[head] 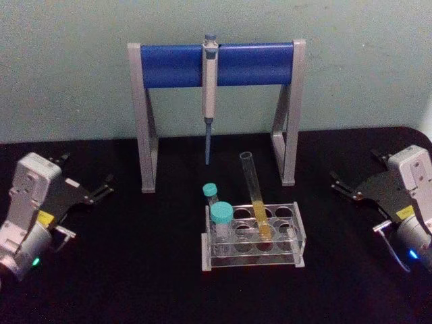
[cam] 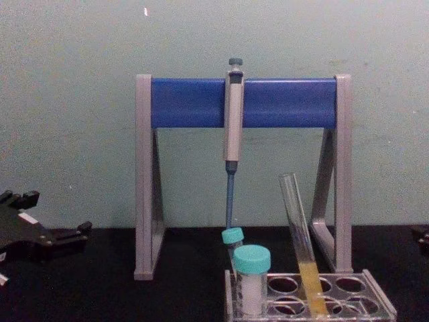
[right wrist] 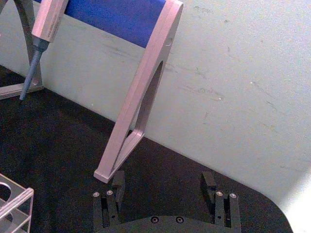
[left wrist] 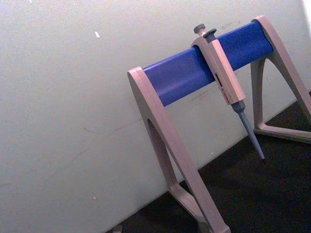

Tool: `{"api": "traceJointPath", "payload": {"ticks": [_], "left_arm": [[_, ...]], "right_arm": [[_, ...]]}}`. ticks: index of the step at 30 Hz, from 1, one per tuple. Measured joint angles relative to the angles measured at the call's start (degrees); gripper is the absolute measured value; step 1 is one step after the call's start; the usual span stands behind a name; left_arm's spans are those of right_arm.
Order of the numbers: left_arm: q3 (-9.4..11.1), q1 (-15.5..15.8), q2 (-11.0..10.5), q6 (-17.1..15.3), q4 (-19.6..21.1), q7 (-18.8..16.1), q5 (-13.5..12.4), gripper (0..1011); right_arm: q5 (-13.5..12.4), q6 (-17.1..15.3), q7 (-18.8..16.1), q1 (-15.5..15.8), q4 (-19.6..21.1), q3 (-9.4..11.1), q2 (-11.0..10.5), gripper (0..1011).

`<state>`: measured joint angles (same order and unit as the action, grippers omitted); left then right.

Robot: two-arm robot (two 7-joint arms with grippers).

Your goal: Pick up the test tube from the test tube rack, shake it, then place it back into the test tube rack.

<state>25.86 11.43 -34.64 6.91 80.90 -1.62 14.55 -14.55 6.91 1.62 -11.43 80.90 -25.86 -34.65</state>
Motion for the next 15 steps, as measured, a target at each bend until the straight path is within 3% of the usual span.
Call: {"api": "traceJointPath", "payload": {"ticks": [15], "left_arm": [[0.0, 0.0, 0.0, 0.0, 0.0, 0.0, 0.0, 1001]], "right_arm": [[0.0, 0.0, 0.0, 0.0, 0.0, 0.0, 0.0, 1000]]}}
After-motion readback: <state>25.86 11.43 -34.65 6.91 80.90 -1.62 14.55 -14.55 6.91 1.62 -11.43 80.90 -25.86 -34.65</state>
